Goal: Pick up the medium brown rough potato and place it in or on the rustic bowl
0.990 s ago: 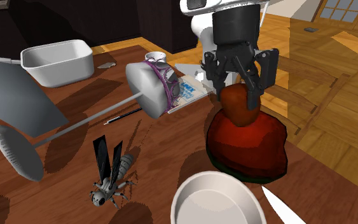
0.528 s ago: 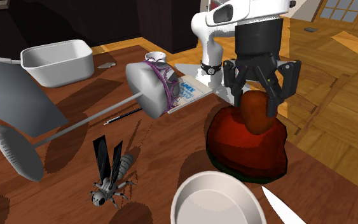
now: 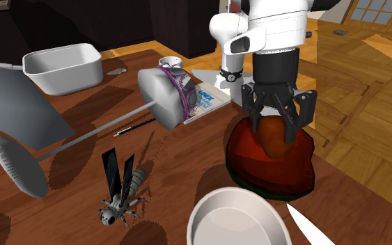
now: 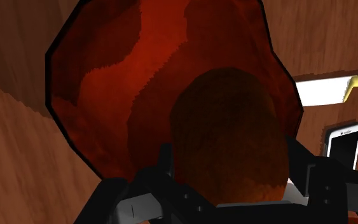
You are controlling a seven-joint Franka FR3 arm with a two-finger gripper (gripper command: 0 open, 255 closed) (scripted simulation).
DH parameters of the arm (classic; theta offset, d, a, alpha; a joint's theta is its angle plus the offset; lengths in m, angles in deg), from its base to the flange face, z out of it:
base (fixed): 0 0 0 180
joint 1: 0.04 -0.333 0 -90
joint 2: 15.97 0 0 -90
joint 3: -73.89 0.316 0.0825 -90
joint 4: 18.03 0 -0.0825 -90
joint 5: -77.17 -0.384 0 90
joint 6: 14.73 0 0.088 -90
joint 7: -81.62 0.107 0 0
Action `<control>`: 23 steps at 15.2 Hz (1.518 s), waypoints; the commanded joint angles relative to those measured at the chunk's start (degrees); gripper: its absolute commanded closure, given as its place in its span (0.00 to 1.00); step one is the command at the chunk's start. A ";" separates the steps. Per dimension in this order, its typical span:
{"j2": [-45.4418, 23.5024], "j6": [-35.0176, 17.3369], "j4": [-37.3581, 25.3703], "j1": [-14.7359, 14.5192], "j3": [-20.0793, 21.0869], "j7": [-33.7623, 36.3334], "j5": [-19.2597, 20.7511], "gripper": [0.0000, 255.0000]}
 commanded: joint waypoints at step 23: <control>3.94 4.29 -0.25 0.61 -0.55 -0.13 0.27 0.00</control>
